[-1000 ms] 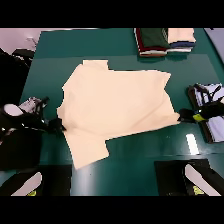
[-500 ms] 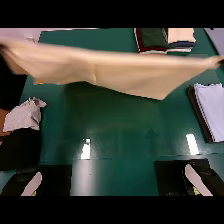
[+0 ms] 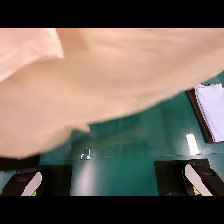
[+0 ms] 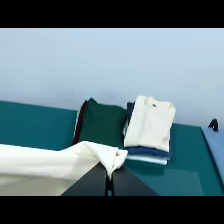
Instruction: Fold the shirts.
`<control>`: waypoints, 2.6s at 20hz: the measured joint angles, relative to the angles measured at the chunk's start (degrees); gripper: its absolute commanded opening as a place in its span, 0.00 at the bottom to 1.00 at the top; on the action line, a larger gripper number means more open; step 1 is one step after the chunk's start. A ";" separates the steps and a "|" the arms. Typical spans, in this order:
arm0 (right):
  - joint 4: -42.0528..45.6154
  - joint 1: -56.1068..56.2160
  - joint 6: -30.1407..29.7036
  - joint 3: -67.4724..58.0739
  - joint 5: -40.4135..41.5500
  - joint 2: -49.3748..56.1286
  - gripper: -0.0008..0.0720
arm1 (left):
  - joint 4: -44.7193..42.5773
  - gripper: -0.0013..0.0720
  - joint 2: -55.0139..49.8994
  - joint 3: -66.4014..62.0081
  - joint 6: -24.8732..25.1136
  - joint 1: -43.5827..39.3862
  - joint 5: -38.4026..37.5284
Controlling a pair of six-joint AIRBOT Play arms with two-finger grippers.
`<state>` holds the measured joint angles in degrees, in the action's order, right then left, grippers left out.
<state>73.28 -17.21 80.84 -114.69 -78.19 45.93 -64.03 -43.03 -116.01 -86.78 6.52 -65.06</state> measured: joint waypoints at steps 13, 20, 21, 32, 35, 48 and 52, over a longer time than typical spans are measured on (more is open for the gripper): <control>3.63 6.95 -1.25 21.38 -2.51 31.80 0.03 | 0.24 0.05 -33.35 30.56 5.27 -2.32 -2.47; 1.49 8.83 0.00 12.24 0.76 48.87 0.03 | 2.29 0.05 -51.25 25.05 7.65 -3.26 2.12; 1.11 8.85 0.04 10.54 0.85 49.72 0.03 | 2.23 0.05 -52.02 23.85 8.11 -3.17 2.05; 0.61 8.83 0.15 27.41 4.17 44.63 0.03 | -1.86 0.05 -54.18 29.07 9.66 -2.34 -7.30; 0.52 9.97 0.13 34.12 6.73 42.91 0.03 | -1.99 0.05 -54.23 33.51 9.79 -2.29 -7.45; 0.17 0.79 -2.64 53.24 1.42 26.10 0.64 | -7.76 0.70 -34.93 41.35 7.96 -2.27 -11.61; 0.28 -8.72 -5.01 68.50 -1.60 18.53 0.71 | -9.01 0.70 -23.34 52.83 6.34 -2.27 -11.87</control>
<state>73.56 -25.93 75.83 -46.19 -79.79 64.47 -73.03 -66.37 -63.18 -80.44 4.25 -76.93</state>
